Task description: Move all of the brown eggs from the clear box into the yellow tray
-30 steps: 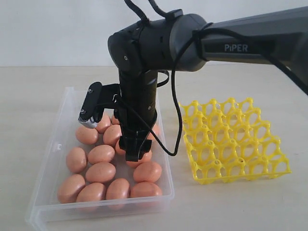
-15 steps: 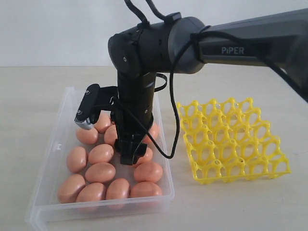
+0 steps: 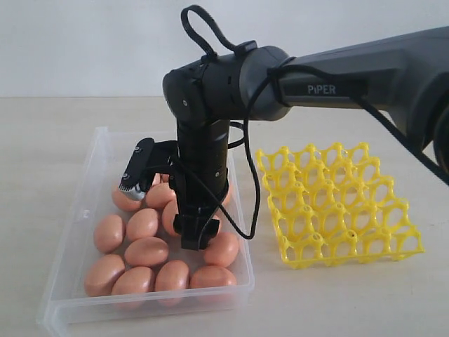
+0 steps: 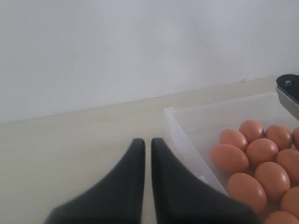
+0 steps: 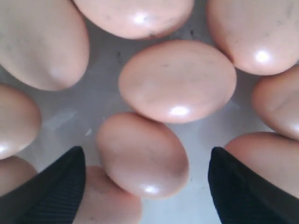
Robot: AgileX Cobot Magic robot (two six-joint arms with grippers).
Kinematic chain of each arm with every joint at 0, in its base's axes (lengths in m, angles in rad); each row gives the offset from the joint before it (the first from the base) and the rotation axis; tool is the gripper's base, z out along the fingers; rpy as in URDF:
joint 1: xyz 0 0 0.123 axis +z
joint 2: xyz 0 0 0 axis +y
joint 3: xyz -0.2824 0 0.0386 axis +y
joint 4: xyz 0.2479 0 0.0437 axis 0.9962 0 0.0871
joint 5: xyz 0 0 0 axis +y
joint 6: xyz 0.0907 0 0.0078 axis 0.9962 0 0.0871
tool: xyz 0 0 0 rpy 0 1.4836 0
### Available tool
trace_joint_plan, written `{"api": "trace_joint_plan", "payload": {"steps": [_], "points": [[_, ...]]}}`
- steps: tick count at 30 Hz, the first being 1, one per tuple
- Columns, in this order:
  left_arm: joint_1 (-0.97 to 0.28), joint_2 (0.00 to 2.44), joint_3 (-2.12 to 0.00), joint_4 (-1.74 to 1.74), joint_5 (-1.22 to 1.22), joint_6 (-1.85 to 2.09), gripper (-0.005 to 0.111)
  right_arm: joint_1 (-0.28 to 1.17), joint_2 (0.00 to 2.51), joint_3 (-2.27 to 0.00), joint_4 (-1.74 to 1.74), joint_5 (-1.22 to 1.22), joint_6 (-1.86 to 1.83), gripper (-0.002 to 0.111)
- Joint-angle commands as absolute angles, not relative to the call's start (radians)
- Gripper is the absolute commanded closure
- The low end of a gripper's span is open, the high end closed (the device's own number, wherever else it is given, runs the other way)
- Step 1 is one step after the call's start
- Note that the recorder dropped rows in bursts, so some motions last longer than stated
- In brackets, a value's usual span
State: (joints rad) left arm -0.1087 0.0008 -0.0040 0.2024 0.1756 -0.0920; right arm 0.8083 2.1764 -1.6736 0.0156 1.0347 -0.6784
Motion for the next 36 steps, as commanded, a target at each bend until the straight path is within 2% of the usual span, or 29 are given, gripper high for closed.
{"api": "trace_joint_plan", "payload": {"steps": [1, 21, 23, 26, 28, 29, 30, 31, 33, 34, 36], "points": [[-0.117, 0.0, 0.0, 0.2, 0.173, -0.097, 0.103, 0.8, 2.176, -1.675, 0.028, 1.068, -0.686, 0.042], [-0.117, 0.0, 0.0, 0.2, 0.173, -0.097, 0.103, 0.8, 2.246, -1.675, 0.039, 1.033, -0.714, 0.043], [-0.117, 0.0, 0.0, 0.2, 0.173, -0.097, 0.103, 0.8, 2.244, -1.675, 0.039, 1.019, -0.714, 0.049], [-0.117, 0.0, 0.0, 0.2, 0.173, -0.097, 0.103, 0.8, 2.244, -1.675, 0.039, 0.992, -0.716, 0.069], [-0.117, 0.0, 0.0, 0.2, 0.173, -0.097, 0.103, 0.8, 2.244, -1.675, 0.039, 0.992, -0.735, 0.08], [-0.117, 0.0, 0.0, 0.2, 0.173, -0.097, 0.103, 0.8, 2.244, -1.675, 0.039, 0.994, -0.735, 0.081], [-0.117, 0.0, 0.0, 0.2, 0.173, -0.097, 0.103, 0.8, 2.244, -1.675, 0.036, 1.002, -0.735, 0.078], [-0.117, 0.0, 0.0, 0.2, 0.173, -0.097, 0.103, 0.8, 2.244, -1.675, 0.023, 1.015, -0.735, 0.069], [-0.117, 0.0, 0.0, 0.2, 0.173, -0.097, 0.103, 0.8, 2.244, -1.675, -0.038, 1.028, -0.653, 0.034], [-0.117, 0.0, 0.0, 0.2, 0.173, -0.097, 0.103, 0.8, 2.244, -1.675, -0.086, 1.036, -0.61, 0.021], [-0.117, 0.0, 0.0, 0.2, 0.173, -0.097, 0.103, 0.8, 2.244, -1.675, -0.191, 1.069, -0.566, 0.021]]}}
